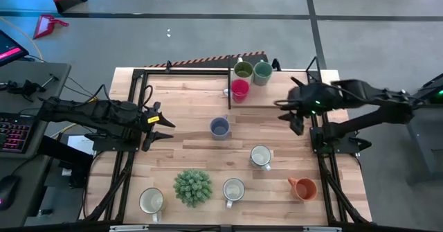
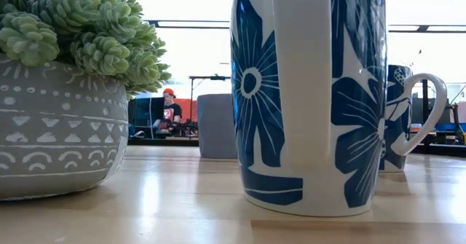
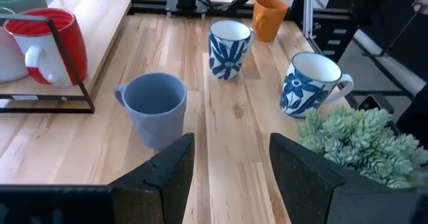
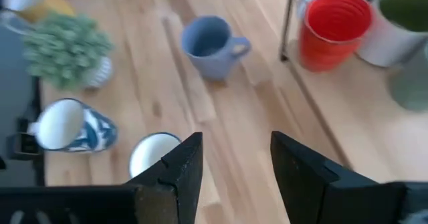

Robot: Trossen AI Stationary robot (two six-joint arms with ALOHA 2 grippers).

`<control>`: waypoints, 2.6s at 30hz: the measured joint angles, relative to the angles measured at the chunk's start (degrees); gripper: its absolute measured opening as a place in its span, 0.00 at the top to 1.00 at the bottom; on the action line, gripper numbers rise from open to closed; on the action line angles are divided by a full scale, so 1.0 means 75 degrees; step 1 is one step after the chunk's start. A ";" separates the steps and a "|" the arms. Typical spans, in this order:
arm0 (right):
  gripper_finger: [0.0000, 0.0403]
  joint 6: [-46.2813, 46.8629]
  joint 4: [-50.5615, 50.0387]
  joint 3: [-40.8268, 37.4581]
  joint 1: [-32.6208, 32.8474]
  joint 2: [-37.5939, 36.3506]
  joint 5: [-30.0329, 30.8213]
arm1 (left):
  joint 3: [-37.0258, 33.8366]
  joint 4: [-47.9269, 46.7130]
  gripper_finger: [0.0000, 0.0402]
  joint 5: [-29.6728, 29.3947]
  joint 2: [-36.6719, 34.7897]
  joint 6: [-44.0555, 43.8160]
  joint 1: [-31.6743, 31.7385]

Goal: Place coffee mugs
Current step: Move the yellow mug to the center of the table

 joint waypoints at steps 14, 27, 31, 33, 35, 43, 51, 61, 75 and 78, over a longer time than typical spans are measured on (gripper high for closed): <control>0.62 -0.0060 0.3030 -0.4486 0.0539 -0.2860 -0.0046 | 0.0000 0.0431 0.54 -0.0347 0.0073 -0.2896 -0.0003; 0.62 -0.0040 0.4534 -0.6301 0.0536 -0.3529 -0.0172 | 0.0461 0.0791 0.54 0.0186 0.1294 -0.5525 -0.0073; 0.62 -0.0053 0.4466 -0.6186 0.0536 -0.3530 -0.0203 | 0.1163 0.0015 0.54 0.0826 0.1871 -0.5825 -0.0360; 0.62 -0.0053 0.4439 -0.6177 0.0536 -0.3532 -0.0203 | 0.1634 -0.0745 0.54 0.1129 0.2195 -0.6109 -0.0523; 0.62 -0.0053 0.4414 -0.6177 0.0536 -0.3529 -0.0203 | 0.2108 -0.1583 0.54 0.1492 0.2493 -0.6424 -0.0702; 0.62 -0.0001 0.4416 -0.6177 0.0518 -0.3529 -0.0148 | 0.3377 -0.3089 0.54 0.2490 0.3486 -0.7437 -0.1922; 0.62 0.0458 0.4416 -0.6174 0.0519 -0.3529 -0.0142 | 0.3442 -0.3836 0.54 0.2797 0.4353 -0.8558 -0.3698; 0.62 0.0422 0.4416 -0.6174 0.0519 -0.3529 -0.0139 | 0.3439 -0.3826 0.54 0.2566 0.5489 -0.9542 -0.4991; 0.62 0.0480 0.4416 -0.6171 0.0521 -0.3529 -0.0235 | 0.3439 -0.3829 0.54 0.1906 0.7114 -1.0197 -0.5129; 0.62 0.0480 0.4416 -0.6171 0.0521 -0.3529 -0.0265 | 0.3439 -0.3777 0.54 0.1897 0.7388 -1.0200 -0.5129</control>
